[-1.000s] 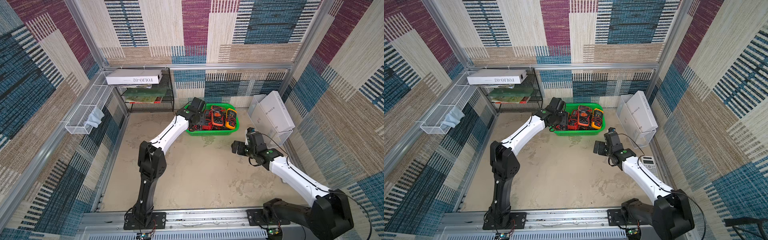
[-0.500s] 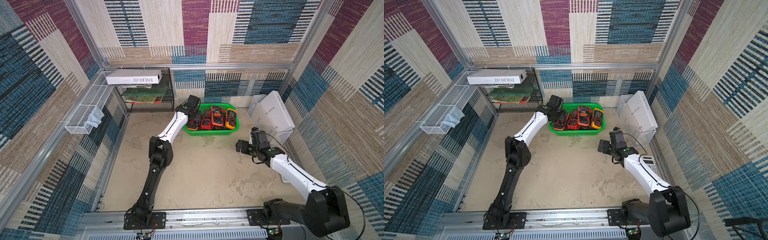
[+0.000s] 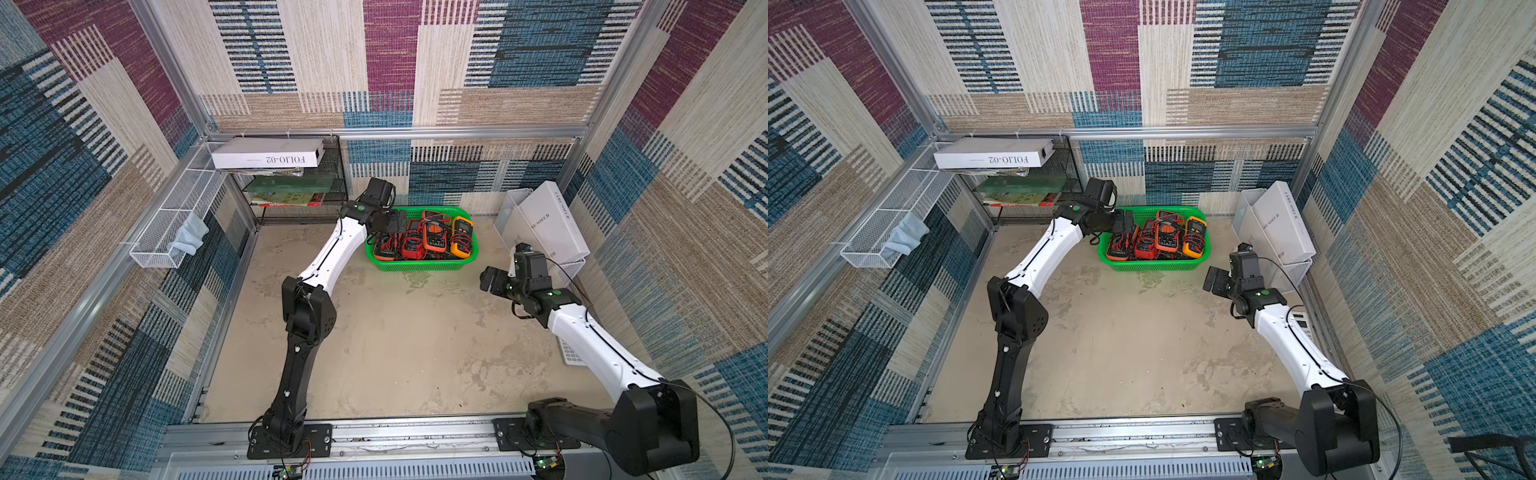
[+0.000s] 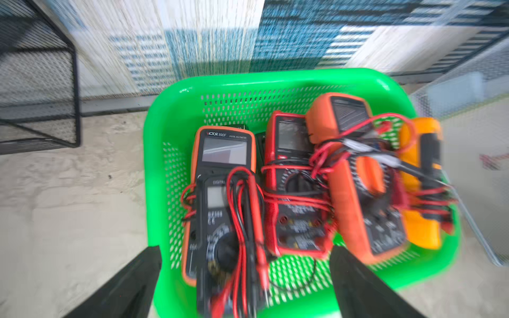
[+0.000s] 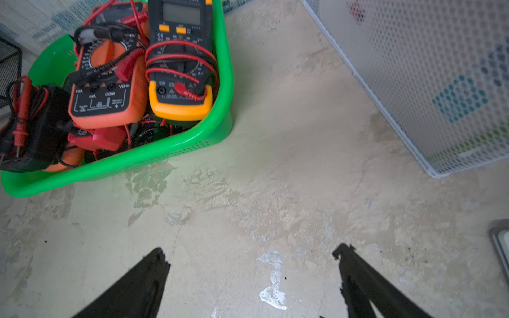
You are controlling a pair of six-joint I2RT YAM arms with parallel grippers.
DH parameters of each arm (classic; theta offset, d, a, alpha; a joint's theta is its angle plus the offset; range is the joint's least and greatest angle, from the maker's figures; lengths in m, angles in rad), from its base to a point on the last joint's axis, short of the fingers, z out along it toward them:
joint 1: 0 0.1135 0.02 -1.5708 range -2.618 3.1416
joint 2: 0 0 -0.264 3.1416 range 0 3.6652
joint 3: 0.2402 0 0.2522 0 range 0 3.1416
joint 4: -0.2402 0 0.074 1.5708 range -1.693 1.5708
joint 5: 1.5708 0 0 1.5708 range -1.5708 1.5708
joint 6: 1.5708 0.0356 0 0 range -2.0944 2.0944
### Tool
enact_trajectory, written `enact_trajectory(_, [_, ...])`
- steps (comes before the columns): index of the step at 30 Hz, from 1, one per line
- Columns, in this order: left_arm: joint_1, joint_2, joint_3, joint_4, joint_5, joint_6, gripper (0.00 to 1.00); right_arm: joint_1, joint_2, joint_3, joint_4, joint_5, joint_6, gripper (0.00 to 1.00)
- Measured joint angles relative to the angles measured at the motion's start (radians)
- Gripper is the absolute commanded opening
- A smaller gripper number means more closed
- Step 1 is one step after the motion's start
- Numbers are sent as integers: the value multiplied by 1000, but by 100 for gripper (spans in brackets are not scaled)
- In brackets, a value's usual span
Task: Put the multimeter into the basket
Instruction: Place the multimeter in the basket.
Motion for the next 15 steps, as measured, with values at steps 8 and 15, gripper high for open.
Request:
enact_trajectory(8, [-30, -477, -603, 186, -27, 33, 100, -103, -3, 1, 75, -18, -20, 100])
enact_trajectory(15, [-27, -947, -1196, 438, -166, 58, 100, -147, -19, -121, 259, -53, -86, 100])
